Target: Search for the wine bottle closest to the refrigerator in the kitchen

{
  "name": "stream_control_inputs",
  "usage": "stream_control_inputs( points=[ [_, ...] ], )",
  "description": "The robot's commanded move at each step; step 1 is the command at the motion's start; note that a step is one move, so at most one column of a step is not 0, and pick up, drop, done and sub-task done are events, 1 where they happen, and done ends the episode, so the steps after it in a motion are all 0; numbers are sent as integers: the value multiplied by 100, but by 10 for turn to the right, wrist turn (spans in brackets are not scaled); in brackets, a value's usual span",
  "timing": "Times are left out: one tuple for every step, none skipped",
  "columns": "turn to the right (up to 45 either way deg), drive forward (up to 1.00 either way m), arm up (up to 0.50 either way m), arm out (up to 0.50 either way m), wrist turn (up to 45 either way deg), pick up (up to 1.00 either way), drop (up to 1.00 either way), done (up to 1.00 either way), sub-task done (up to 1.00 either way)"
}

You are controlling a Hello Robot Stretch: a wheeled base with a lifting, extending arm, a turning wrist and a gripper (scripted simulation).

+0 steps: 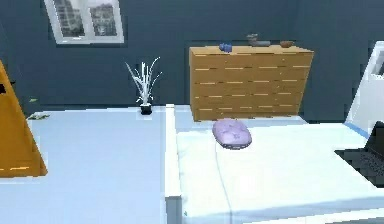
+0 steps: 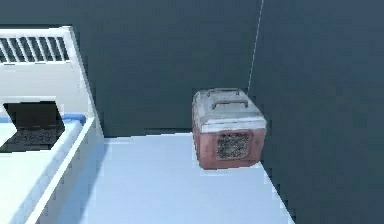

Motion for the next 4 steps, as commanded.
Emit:
stream_control_inputs(
  points=[
    [0,20,0,0,0,0,0,0,0],
    [-450,0,0,0,0,0,0,0,0],
    [-30,0,0,0,0,0,0,0,0],
    [0,40,0,0,0,0,0,0,0]
  ],
)
